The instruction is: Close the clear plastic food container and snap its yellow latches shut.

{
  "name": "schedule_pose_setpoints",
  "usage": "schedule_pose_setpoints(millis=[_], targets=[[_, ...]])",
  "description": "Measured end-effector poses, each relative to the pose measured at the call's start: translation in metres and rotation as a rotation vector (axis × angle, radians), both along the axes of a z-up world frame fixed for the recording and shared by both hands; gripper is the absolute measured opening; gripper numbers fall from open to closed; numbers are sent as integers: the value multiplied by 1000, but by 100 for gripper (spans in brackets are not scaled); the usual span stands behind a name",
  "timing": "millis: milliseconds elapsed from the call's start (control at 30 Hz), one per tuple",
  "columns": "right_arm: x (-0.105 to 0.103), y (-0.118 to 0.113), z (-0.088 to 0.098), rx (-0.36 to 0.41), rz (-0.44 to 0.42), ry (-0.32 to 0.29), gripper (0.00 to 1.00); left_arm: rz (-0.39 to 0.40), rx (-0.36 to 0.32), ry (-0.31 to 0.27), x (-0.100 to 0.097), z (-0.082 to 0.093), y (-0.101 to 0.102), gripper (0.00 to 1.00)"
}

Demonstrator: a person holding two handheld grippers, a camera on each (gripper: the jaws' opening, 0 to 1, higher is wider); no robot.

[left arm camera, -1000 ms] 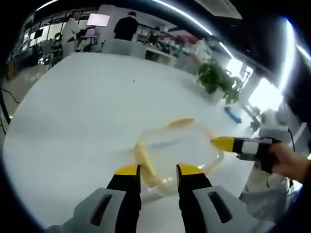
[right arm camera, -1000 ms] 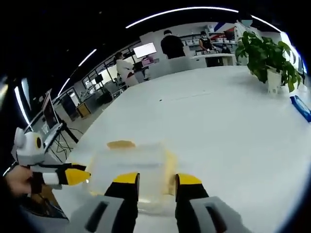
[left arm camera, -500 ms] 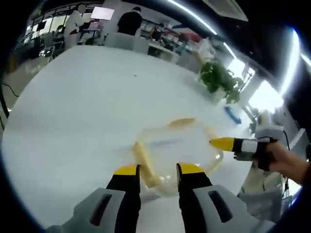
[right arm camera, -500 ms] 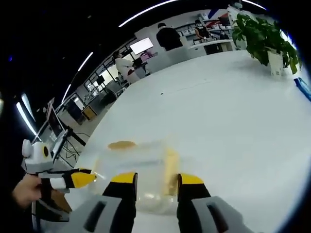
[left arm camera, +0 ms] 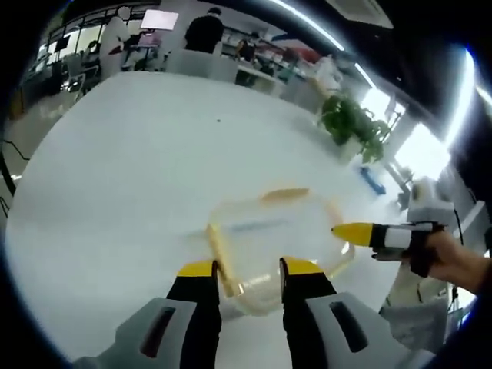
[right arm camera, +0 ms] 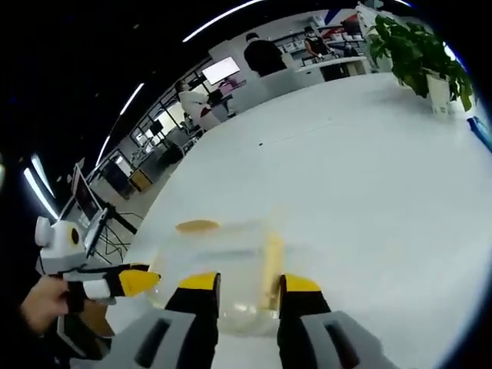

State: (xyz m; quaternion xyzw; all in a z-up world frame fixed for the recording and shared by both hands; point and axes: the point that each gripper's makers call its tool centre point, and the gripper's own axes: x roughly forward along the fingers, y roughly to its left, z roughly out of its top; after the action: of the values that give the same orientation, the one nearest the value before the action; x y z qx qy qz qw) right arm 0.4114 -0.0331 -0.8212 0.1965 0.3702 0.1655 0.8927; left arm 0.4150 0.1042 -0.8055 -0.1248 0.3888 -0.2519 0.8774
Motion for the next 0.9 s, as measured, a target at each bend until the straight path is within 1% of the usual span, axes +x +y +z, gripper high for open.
schedule_pose_setpoints(millis=[33, 133, 167, 400, 467, 500, 633, 733, 800, 900], targets=[[0, 0, 0, 0, -2, 0, 27, -8, 14, -3, 0, 0, -1, 28], [-2, 2, 0, -1, 6, 12, 27, -22, 14, -6, -2, 0, 2, 28], [-2, 2, 0, -4, 10, 13, 27, -31, 22, -12, -2, -3, 1, 28], [-4, 5, -1, 10, 6, 6, 28, -27, 27, -31, -4, -4, 5, 30], [-7, 9, -1, 14, 14, 8, 28, -28, 52, -46, -4, -5, 6, 32], [-8, 11, -1, 16, 14, 7, 28, -51, 71, -57, -4, -6, 5, 34], [-8, 13, 0, 25, 17, -12, 29, -44, 59, -51, -4, -8, 8, 35], [-7, 13, 0, 26, 20, -6, 29, -35, 41, -59, -5, -9, 9, 36], [-7, 13, 0, 20, 29, -12, 29, -31, 30, -63, -5, -10, 9, 36], [-7, 13, 0, 15, 44, -15, 29, -40, 32, -68, -4, -10, 7, 36]])
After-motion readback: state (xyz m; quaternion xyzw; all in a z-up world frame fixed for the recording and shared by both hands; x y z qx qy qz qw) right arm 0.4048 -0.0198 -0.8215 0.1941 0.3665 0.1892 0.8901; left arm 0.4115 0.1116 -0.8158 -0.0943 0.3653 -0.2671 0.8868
